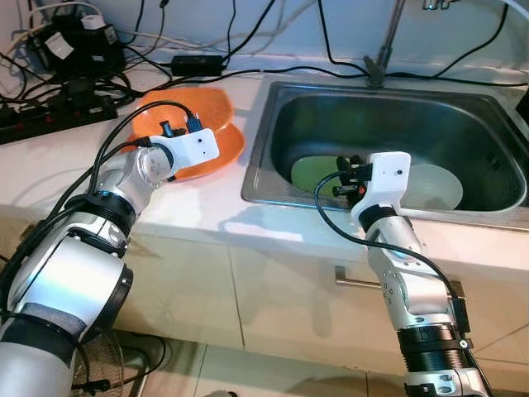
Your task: Kitchen organization
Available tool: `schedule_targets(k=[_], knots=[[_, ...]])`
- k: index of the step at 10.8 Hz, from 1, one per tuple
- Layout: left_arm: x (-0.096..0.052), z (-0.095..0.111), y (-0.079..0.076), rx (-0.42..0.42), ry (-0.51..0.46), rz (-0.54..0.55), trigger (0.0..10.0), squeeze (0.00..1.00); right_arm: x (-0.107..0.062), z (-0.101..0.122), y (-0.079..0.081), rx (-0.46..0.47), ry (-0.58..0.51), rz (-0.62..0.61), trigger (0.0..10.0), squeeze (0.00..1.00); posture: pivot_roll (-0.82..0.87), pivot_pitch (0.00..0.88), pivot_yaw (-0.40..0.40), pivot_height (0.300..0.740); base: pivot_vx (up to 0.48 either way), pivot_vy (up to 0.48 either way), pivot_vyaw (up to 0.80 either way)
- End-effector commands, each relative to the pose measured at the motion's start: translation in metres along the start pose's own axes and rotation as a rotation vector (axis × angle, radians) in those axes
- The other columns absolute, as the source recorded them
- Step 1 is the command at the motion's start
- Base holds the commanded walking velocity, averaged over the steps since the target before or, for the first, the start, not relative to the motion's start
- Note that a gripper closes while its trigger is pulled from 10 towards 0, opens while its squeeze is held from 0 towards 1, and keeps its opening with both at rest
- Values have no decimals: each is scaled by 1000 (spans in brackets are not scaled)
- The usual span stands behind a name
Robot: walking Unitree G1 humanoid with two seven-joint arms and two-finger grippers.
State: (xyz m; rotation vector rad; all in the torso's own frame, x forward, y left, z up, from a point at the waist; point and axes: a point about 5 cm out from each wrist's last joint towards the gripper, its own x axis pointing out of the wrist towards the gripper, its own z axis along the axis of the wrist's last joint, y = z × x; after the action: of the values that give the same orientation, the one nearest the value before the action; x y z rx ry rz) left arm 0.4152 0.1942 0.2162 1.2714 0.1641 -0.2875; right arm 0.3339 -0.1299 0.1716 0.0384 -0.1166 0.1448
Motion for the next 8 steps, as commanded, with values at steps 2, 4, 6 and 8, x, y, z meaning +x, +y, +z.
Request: schedule_targets(k=[2, 4, 6, 8], knots=[[0, 7, 8, 28, -13, 16, 0, 0, 3, 6, 1, 11, -18, -8, 10000, 0, 64, 125, 55, 740, 0, 0, 0], [1, 11, 6, 50, -27, 12, 0, 0, 5, 6, 2, 17, -20, -12, 10000, 0, 71, 117, 60, 740, 0, 0, 0], [2, 15, 7, 72, -40, 24, 0, 0, 6, 6, 4, 22, -24, -11, 10000, 0, 77, 110, 63, 740, 0, 0, 0], [1, 31, 22, 201, -85, 140, 0, 0, 11, 7, 7, 32, -35, -10, 10000, 0, 89, 92, 70, 740, 0, 0, 0]])
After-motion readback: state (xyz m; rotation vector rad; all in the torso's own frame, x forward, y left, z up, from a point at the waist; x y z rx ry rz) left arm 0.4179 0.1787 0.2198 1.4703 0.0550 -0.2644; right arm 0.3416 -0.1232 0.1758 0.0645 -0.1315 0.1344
